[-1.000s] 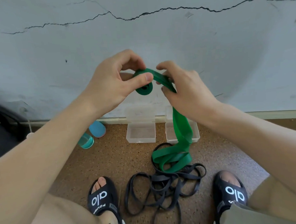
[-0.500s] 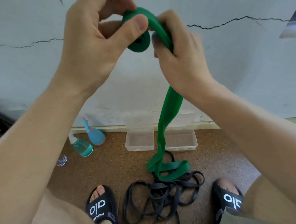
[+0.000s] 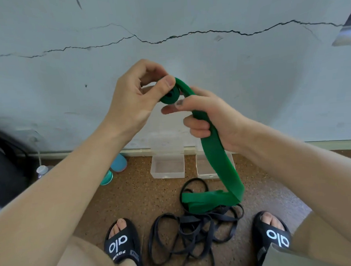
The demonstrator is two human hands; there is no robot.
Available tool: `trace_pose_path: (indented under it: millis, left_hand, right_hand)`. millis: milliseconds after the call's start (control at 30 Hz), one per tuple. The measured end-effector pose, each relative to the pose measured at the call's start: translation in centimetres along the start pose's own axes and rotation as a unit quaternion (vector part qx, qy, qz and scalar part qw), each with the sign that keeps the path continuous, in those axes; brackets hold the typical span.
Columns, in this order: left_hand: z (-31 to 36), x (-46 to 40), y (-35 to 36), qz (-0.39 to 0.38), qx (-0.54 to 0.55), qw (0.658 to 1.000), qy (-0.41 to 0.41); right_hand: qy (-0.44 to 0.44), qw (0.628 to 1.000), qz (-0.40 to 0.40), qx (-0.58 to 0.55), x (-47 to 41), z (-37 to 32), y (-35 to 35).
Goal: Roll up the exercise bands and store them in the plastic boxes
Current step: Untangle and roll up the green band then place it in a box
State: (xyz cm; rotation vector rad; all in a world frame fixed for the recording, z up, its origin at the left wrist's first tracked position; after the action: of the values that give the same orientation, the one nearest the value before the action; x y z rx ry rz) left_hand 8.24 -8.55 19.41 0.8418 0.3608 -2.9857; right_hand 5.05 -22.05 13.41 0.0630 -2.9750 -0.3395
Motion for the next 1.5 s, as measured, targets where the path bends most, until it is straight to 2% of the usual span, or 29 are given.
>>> trace_pose_path:
  millis: [133,333,400,500,600,667,733,867,1000,1067,1133,1233,1367,1433,1500]
  left_hand:
    - [-0.2,0.1,0.3,-0.005,0.016,1.000,-0.012]
    - [-1.1,0.2,0.9,-0.039,0.055,0.996,-0.056]
    - [-1.1,0.0,0.8,-0.067,0.031,0.996,-0.056]
    - [-0.9,0.2,0.4,-0.166,-0.062,0.982,-0.059]
    - [-1.4,1.5,0.9,-0.302,-0.234,0.924,-0.006]
    - [-1.8,2.5,1.8,-0.348,-0.320,0.880,0.045]
    - [-2.2,2.9,2.5,-0.360,-0.342,0.866,0.054]
    - [-2.6,2.8,2.5,-0.353,-0.319,0.876,0.075]
    - [-2.2,2.1,1.6,-0.309,-0.274,0.908,0.071]
    - [-2.4,1.9,1.2,-0.309,-0.239,0.920,0.037]
    - [-2.9,1.9,0.9,-0.305,-0.193,0.932,-0.024]
    - [-4.0,2.0,0.5,-0.280,-0.145,0.944,-0.095]
    - [-5.4,2.5,1.0,-0.253,-0.029,0.948,-0.189]
    - [-5.9,2.9,1.5,-0.247,0.014,0.943,-0.223]
    - [-6.2,3.2,1.7,-0.252,0.034,0.934,-0.249]
  right_hand:
    - [0.085,0.991,-0.052,-0.090,0.6,0.4,0.5]
    - [0.101,0.988,-0.029,-0.114,0.2,1.1,0.3]
    - [0.111,0.988,-0.024,-0.103,0.0,1.2,-0.2]
    - [0.110,0.993,-0.026,0.030,-0.4,1.7,-1.3]
    - [0.110,0.974,-0.018,0.197,-0.4,2.8,-2.1]
    - [0.111,0.964,-0.005,0.242,-0.5,3.5,-2.3]
    - [0.098,0.952,0.006,0.291,-0.6,3.6,-2.4]
    - [0.059,0.934,-0.022,0.351,-0.5,2.5,-2.5]
    - [0.087,0.958,-0.063,0.266,0.1,2.2,-2.3]
    - [0.106,0.969,-0.075,0.209,0.2,2.0,-2.3]
    - [0.090,0.973,-0.066,0.203,0.2,1.6,-2.6]
    - [-0.022,0.967,-0.009,0.252,0.4,0.6,-2.6]
    - [-0.212,0.926,0.056,0.307,1.6,0.3,-1.7]
    - [-0.248,0.909,0.092,0.321,1.9,0.7,-1.7]
    - [-0.249,0.910,0.113,0.310,1.7,0.7,-2.0]
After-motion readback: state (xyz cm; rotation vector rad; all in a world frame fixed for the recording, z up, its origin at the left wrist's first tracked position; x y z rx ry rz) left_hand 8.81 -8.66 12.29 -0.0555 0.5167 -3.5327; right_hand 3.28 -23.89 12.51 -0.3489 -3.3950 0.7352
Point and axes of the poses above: each hand's wrist, its own x-axis away from the middle knuckle, its own y-axis out of the palm, z = x × y, the point moved 7 cm from there along -x, towards the middle knuckle, and after that the axes turned 14 degrees about z, right-handed, at the moved point
